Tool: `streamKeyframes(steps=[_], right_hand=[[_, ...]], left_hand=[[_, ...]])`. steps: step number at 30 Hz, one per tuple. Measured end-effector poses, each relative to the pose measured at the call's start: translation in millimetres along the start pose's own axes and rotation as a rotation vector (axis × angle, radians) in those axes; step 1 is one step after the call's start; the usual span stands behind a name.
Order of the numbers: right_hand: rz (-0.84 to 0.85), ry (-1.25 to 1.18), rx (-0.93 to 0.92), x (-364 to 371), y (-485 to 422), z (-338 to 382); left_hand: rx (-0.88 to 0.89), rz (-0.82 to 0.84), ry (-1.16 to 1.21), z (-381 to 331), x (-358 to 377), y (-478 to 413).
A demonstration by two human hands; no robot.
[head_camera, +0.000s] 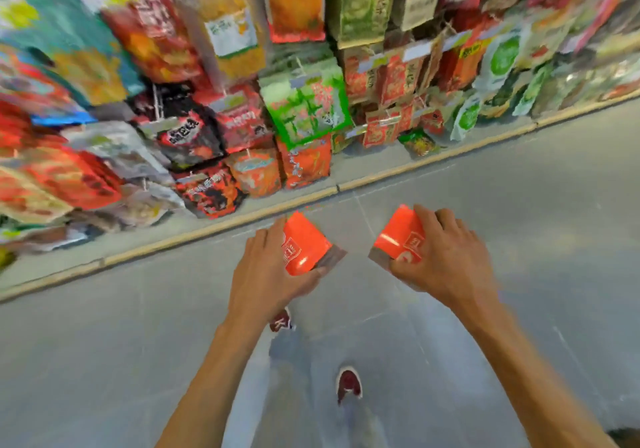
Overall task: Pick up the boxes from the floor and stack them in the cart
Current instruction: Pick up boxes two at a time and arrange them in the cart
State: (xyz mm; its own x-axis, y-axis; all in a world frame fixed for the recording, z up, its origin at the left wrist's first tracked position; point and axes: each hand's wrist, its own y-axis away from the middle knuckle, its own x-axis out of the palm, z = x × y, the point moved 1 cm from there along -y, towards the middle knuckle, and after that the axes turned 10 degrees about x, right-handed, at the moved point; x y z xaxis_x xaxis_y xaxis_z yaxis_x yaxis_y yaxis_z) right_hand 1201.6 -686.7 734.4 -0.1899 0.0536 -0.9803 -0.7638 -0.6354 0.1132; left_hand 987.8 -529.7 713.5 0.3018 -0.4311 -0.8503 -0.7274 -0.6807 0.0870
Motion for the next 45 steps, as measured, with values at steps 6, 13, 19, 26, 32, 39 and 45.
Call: streamKeyframes(steps=[6,13,19,26,32,39,45], right_hand=[[0.069,-0.083,-0.263,-3.3,36.7,122.0],[0.168,-0.087,-0.61,14.8,120.1,303.4],[0.206,0.008,-0.858,52.1,233.0,470.0],[0.32,0.002,-1.099,105.9,376.9,623.6],[0.386,0.059,-1.306,140.4,483.8,732.2],[0.402,0.13,-1.469,194.4,604.8,864.9],[0.431,0.2,-1.596,230.2,716.0,990.8]], left_hand=[[-0.293,-0.178,0.062,84.1,-53.7,111.4],[-0.603,-0.445,0.005,199.4,-126.9,258.6],[-0.841,-0.553,0.008,291.9,-174.7,412.9],[-1.097,-0.645,0.037,369.4,-207.0,567.3],[-1.304,-0.686,0.092,427.2,-229.1,666.6],[-1.422,-0.825,0.128,518.2,-264.5,761.9],[-1.571,-0.819,0.132,609.1,-317.9,852.7]])
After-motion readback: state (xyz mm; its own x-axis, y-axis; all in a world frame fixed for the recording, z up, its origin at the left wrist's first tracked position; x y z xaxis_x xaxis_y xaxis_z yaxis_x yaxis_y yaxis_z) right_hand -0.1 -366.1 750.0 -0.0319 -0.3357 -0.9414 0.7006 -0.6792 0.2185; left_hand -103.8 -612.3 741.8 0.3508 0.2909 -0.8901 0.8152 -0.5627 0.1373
